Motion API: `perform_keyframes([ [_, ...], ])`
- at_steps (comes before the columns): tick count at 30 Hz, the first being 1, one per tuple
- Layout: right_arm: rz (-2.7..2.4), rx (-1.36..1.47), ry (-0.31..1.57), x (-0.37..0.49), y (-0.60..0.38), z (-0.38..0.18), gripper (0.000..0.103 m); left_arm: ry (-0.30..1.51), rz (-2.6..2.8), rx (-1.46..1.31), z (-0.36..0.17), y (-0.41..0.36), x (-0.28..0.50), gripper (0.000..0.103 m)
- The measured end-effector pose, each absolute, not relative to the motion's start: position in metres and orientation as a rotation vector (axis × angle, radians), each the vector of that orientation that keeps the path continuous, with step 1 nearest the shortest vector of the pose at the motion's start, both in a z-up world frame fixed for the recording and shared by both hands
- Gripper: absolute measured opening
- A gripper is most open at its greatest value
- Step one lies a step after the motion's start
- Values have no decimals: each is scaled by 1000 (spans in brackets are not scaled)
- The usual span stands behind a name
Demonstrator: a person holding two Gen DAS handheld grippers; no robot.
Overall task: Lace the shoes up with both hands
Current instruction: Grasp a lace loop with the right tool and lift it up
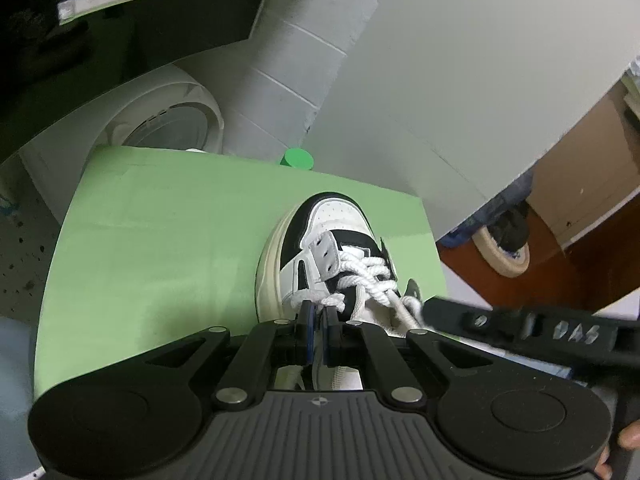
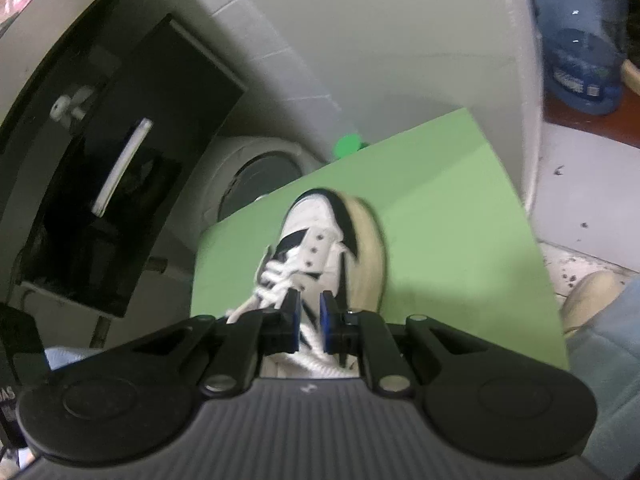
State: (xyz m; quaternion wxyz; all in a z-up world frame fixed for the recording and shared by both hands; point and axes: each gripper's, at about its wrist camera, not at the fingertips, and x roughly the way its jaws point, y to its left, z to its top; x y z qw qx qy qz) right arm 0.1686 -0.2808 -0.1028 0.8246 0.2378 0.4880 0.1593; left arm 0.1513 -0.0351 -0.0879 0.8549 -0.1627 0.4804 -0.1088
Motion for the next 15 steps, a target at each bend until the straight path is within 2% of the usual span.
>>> perform_keyframes([
  [5, 350, 461, 1043, 167, -275, -104, 11, 1015, -222, -363, -89, -33, 155, 3],
  [9, 400, 467, 1005, 162, -275, -96, 20, 1016, -232, -369, -91, -32, 156, 3],
  [15, 375, 336, 1050, 165, -257, -104, 24, 1015, -226, -379, -91, -30, 157, 3],
])
